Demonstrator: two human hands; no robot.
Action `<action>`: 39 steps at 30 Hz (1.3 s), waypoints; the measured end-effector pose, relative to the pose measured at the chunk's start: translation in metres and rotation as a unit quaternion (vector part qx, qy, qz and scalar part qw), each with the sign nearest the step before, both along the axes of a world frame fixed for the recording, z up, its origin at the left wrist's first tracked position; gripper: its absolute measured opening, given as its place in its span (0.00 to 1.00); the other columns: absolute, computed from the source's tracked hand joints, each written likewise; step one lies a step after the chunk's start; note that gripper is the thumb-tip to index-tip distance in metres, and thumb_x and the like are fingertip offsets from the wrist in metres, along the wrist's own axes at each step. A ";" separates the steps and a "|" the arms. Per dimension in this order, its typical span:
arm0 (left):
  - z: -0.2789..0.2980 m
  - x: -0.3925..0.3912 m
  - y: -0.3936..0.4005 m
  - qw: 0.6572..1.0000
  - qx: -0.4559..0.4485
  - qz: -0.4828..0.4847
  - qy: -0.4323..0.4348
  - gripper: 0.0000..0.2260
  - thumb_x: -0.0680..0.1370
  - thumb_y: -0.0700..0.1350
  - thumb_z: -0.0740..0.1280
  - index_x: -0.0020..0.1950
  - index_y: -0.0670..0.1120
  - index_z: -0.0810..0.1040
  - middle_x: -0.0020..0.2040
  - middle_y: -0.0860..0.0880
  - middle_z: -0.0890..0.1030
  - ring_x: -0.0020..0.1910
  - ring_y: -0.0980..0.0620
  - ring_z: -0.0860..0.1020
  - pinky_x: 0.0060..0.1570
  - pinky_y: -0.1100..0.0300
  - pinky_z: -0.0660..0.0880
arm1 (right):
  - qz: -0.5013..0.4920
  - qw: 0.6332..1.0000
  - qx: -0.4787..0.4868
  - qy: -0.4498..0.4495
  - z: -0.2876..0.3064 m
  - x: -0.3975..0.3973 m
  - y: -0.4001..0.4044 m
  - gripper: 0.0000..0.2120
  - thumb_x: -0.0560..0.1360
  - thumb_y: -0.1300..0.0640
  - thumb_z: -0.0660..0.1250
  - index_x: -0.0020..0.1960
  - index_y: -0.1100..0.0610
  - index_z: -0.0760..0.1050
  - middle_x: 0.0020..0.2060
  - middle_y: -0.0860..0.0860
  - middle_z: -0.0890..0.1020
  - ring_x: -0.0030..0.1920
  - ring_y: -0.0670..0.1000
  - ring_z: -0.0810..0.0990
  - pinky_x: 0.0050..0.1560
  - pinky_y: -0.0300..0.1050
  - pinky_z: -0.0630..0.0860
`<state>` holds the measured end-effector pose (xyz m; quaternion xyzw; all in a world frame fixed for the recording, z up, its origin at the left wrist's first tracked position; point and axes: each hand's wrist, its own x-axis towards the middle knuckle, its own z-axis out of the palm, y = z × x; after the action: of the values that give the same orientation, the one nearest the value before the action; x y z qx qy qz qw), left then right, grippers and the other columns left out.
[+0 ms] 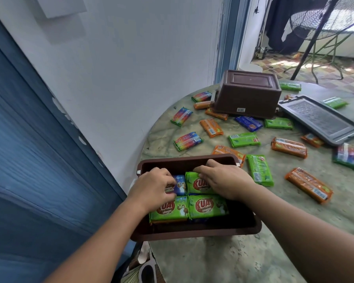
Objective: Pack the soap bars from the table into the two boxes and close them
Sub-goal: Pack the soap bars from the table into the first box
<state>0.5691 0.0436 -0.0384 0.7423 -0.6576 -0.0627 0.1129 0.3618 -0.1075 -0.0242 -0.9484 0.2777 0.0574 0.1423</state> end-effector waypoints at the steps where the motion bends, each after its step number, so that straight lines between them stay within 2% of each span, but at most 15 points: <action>1: 0.000 0.000 0.000 1.000 0.002 -0.001 -0.003 0.16 0.73 0.58 0.72 0.59 0.57 0.84 0.55 0.61 0.78 0.54 0.59 0.73 0.52 0.56 0.74 | 0.004 1.000 -0.006 0.001 -0.001 0.001 0.000 0.21 0.84 0.37 0.52 0.76 0.36 0.58 0.63 0.43 0.72 0.57 0.53 0.79 0.51 0.53 0.77; 4: -0.001 0.001 -0.001 1.000 0.005 -0.004 -0.009 0.16 0.74 0.59 0.71 0.60 0.57 0.83 0.56 0.61 0.78 0.55 0.58 0.73 0.52 0.56 0.74 | 0.023 0.999 -0.026 0.006 0.000 -0.002 0.002 0.33 0.77 0.34 0.65 0.77 0.40 0.58 0.65 0.45 0.72 0.65 0.50 0.73 0.60 0.50 0.74; 6: -0.001 0.001 -0.002 1.000 0.003 -0.008 -0.014 0.16 0.74 0.59 0.71 0.60 0.57 0.83 0.56 0.61 0.78 0.55 0.59 0.72 0.52 0.56 0.74 | 0.031 0.999 -0.030 0.004 0.001 -0.003 0.001 0.35 0.74 0.34 0.69 0.76 0.40 0.61 0.66 0.43 0.71 0.66 0.49 0.71 0.64 0.49 0.71; 9: -0.003 0.001 -0.002 1.000 0.000 -0.019 -0.019 0.15 0.75 0.58 0.71 0.60 0.56 0.84 0.57 0.61 0.79 0.56 0.58 0.73 0.53 0.55 0.75 | 0.057 0.997 -0.052 0.008 0.000 -0.003 0.000 0.32 0.76 0.33 0.65 0.77 0.40 0.67 0.68 0.41 0.70 0.67 0.49 0.68 0.67 0.49 0.68; 15: -0.003 0.001 0.000 0.999 -0.003 -0.031 -0.023 0.15 0.76 0.57 0.71 0.60 0.54 0.84 0.57 0.59 0.79 0.57 0.58 0.73 0.55 0.52 0.77 | 0.059 0.996 -0.072 0.014 -0.001 -0.004 0.002 0.31 0.77 0.31 0.61 0.77 0.40 0.67 0.67 0.42 0.71 0.65 0.49 0.67 0.68 0.50 0.68; 18: 0.000 -0.003 0.001 0.994 -0.105 -0.007 -0.011 0.14 0.75 0.59 0.73 0.52 0.51 0.85 0.53 0.55 0.77 0.55 0.55 0.72 0.55 0.57 0.74 | 0.035 0.995 -0.077 -0.044 0.000 -0.007 0.004 0.28 0.78 0.31 0.60 0.74 0.42 0.71 0.62 0.44 0.72 0.63 0.50 0.68 0.66 0.51 0.70; 21: 0.001 -0.004 0.003 0.966 -0.217 0.118 -0.073 0.16 0.74 0.56 0.74 0.54 0.47 0.81 0.56 0.47 0.73 0.57 0.46 0.69 0.56 0.53 0.73 | -0.034 0.983 -0.125 -0.130 -0.002 -0.010 0.005 0.22 0.80 0.39 0.64 0.69 0.48 0.73 0.61 0.49 0.72 0.62 0.54 0.69 0.64 0.55 0.72; 22: 0.002 -0.002 0.001 0.957 -0.214 0.171 -0.090 0.19 0.74 0.57 0.74 0.57 0.46 0.79 0.58 0.45 0.72 0.59 0.43 0.69 0.57 0.50 0.73 | -0.068 0.977 -0.134 -0.148 -0.003 -0.010 0.004 0.21 0.80 0.41 0.65 0.70 0.49 0.72 0.63 0.50 0.73 0.63 0.56 0.69 0.65 0.56 0.72; 24: -0.001 0.001 -0.003 0.955 -0.143 0.246 -0.080 0.27 0.74 0.62 0.72 0.64 0.45 0.74 0.62 0.41 0.69 0.62 0.39 0.67 0.59 0.46 0.72 | -0.117 0.974 -0.117 -0.153 -0.005 -0.010 0.001 0.24 0.80 0.43 0.65 0.73 0.50 0.69 0.68 0.51 0.72 0.69 0.57 0.68 0.69 0.57 0.69; 26: -0.002 0.004 -0.013 0.960 -0.034 0.278 -0.027 0.31 0.75 0.67 0.66 0.69 0.47 0.68 0.64 0.42 0.68 0.64 0.39 0.68 0.57 0.47 0.74 | -0.131 0.979 -0.101 -0.116 -0.006 -0.008 -0.003 0.25 0.82 0.42 0.62 0.76 0.48 0.65 0.70 0.51 0.72 0.71 0.57 0.68 0.70 0.56 0.68; 28: -0.003 0.010 -0.022 0.962 0.033 0.272 -0.006 0.31 0.76 0.69 0.63 0.69 0.49 0.66 0.63 0.43 0.69 0.61 0.40 0.71 0.53 0.49 0.75 | -0.135 0.983 -0.097 -0.080 -0.006 -0.003 -0.006 0.22 0.82 0.41 0.60 0.74 0.46 0.65 0.69 0.50 0.72 0.70 0.57 0.68 0.66 0.57 0.70; 33: -0.006 0.023 -0.033 0.967 0.054 0.250 -0.008 0.31 0.77 0.70 0.63 0.67 0.48 0.65 0.62 0.42 0.70 0.60 0.40 0.73 0.53 0.48 0.75 | -0.169 0.981 -0.088 -0.047 -0.004 0.009 -0.010 0.16 0.82 0.39 0.59 0.65 0.45 0.66 0.64 0.52 0.73 0.66 0.59 0.69 0.60 0.59 0.72; 39: 0.002 0.050 -0.065 0.978 0.065 0.198 0.002 0.30 0.77 0.69 0.64 0.68 0.49 0.65 0.63 0.42 0.70 0.62 0.40 0.72 0.56 0.48 0.74 | -0.222 0.970 -0.091 -0.041 -0.002 0.024 -0.012 0.15 0.82 0.40 0.60 0.64 0.46 0.66 0.63 0.52 0.74 0.65 0.59 0.69 0.60 0.58 0.72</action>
<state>0.6188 -0.0211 -0.0363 0.8635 -0.4917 -0.0830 0.0759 0.3863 -0.1199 -0.0262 -0.8737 0.4788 -0.0400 0.0761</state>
